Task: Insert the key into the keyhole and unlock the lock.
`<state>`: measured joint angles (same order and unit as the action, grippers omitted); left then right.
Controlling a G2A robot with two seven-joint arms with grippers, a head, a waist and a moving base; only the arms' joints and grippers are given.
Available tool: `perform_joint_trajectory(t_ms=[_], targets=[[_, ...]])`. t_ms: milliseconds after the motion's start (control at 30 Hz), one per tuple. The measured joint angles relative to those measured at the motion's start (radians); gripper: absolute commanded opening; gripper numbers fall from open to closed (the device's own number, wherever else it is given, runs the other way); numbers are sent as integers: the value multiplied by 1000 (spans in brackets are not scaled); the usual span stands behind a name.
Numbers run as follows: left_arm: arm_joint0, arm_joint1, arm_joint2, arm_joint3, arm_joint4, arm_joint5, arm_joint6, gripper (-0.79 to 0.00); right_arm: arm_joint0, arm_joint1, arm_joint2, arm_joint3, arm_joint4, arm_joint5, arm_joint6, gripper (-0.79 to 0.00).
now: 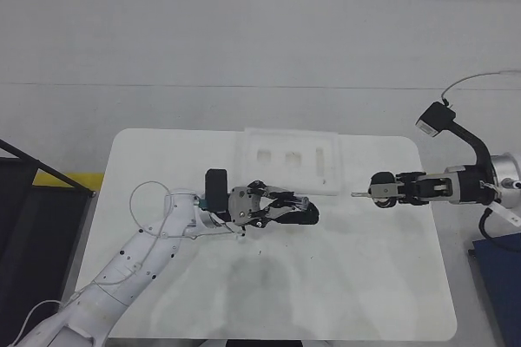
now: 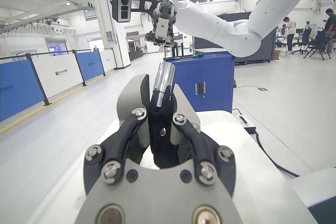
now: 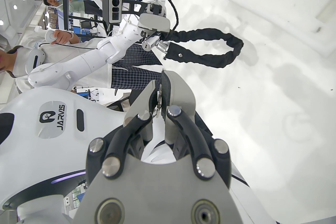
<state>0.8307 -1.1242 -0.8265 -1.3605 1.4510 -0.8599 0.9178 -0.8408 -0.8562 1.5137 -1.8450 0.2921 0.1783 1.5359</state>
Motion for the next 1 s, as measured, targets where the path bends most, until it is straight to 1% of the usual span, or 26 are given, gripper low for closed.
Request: perform_joint_trajectory(t_ms=[100, 200, 333, 667, 733, 867, 1000], targets=[[-10, -13, 21, 34, -11, 16, 59, -785, 4, 9, 2, -23, -8, 26, 0, -785], [-21, -26, 48, 56, -40, 39, 82, -785, 3, 16, 9, -46, -10, 49, -2, -785], [-32, -42, 81, 82, -89, 71, 113, -785, 2, 16, 11, -48, -8, 51, -3, -785], [-33, -43, 84, 84, -92, 72, 115, -785, 2, 16, 10, -48, -8, 51, -3, -785], [-33, -43, 84, 84, -92, 73, 115, -785, -10, 17, 8, -57, -12, 50, -21, -785], [-9, -44, 76, 49, -92, 108, 63, -785, -15, 28, 18, -87, -50, 61, -10, -785], [6, -52, 84, 39, -77, 132, 75, -785, -4, 36, 15, -117, -61, 92, 0, -785]])
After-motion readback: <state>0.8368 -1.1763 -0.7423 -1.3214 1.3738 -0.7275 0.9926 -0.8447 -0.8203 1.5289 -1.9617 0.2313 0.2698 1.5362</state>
